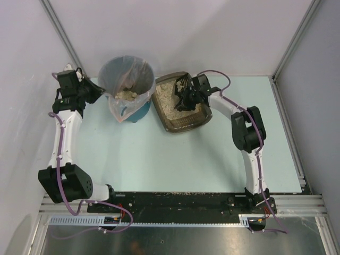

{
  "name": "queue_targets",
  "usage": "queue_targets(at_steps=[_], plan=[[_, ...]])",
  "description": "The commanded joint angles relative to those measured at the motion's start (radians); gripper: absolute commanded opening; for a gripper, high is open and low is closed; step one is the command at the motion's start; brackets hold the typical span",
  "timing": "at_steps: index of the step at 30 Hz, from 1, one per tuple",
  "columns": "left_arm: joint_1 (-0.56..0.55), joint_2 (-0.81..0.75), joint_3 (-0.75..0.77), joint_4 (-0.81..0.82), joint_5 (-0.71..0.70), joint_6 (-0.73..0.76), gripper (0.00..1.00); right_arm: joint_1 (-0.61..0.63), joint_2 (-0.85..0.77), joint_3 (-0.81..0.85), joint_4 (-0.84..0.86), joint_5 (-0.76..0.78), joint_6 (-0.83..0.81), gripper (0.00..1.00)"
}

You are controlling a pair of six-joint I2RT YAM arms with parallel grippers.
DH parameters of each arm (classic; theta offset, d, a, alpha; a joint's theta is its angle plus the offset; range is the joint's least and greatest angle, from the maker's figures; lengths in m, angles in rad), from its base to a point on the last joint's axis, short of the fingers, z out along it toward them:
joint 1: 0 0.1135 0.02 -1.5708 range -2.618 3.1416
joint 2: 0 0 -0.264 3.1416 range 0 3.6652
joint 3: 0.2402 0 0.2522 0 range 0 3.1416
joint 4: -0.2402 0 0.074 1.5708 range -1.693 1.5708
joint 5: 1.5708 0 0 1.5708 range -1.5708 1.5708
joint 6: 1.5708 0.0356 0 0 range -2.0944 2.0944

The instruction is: Clean the litter box

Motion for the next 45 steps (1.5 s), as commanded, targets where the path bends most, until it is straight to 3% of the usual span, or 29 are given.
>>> queue_targets(at_steps=[1, 15, 22, 30, 36, 45], plan=[[-0.011, -0.067, 0.004, 0.048, 0.066, 0.051, 0.00, -0.004, -0.093, -0.014, -0.019, -0.040, 0.025, 0.00], [-0.011, -0.077, -0.038, 0.048, 0.088, 0.054, 0.00, -0.001, -0.255, -0.248, -0.097, -0.091, 0.004, 0.01], [-0.011, -0.068, -0.024, 0.050, 0.094, 0.053, 0.00, 0.003, -0.253, -0.221, -0.135, -0.045, -0.021, 0.34], [-0.013, -0.076, -0.038, 0.050, 0.093, 0.054, 0.00, 0.003, -0.304, -0.184, -0.281, 0.127, -0.090, 0.47], [-0.013, -0.073, -0.039, 0.048, 0.099, 0.053, 0.00, 0.051, -0.344, -0.121, -0.342, 0.351, -0.179, 0.54], [-0.011, -0.071, -0.042, 0.048, 0.100, 0.054, 0.00, 0.199, -0.244, 0.044, -0.351, 0.589, -0.088, 0.56]])
